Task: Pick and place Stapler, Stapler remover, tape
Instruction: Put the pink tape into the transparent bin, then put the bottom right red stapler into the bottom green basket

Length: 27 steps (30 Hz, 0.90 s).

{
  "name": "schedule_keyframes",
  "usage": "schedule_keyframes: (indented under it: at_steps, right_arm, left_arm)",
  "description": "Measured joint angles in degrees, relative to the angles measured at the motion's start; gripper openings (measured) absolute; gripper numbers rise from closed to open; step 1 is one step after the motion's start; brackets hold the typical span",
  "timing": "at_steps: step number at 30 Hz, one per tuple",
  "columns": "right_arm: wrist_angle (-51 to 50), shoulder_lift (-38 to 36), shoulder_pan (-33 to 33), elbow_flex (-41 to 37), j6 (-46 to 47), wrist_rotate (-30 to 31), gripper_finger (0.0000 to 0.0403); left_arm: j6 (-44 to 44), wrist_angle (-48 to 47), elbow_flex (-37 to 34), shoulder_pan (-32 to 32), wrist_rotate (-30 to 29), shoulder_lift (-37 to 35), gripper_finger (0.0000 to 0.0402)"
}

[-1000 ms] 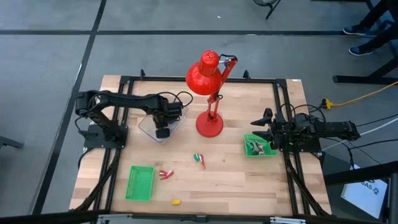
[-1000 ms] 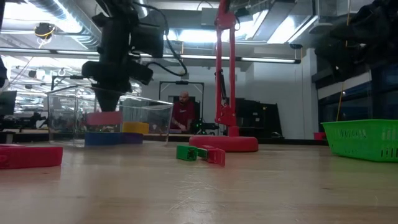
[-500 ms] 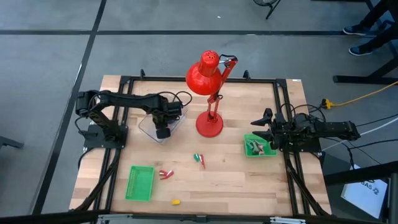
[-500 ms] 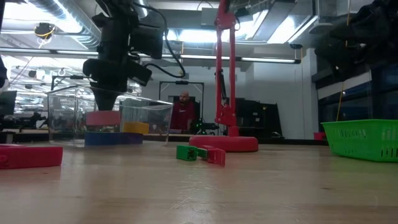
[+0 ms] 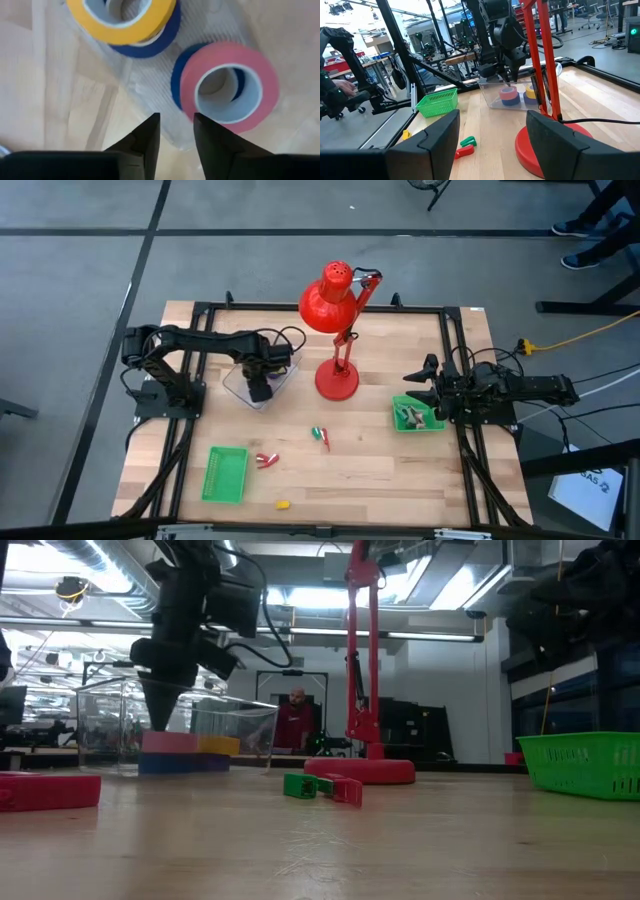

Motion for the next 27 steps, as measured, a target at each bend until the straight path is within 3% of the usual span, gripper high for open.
schedule_keyframes:
  at_steps: [9,18,27]
  right_arm:
    - [0.0,0.0,0.0,0.0,0.0,0.0,0.0232]
    - [0.0,0.0,0.0,0.0,0.0,0.0,0.0232]
    - [0.0,0.0,0.0,0.0,0.0,0.0,0.0232]
  left_arm:
    - [-0.6,-1.1,0.0,0.0,0.2,-1.8,0.0126]
    - [-7.7,0.3,0.0,-1.9,-5.7,-12.8,0.0112]
    - [-8.9,12.8,0.0,-7.6,-8.3,-23.0,0.0102]
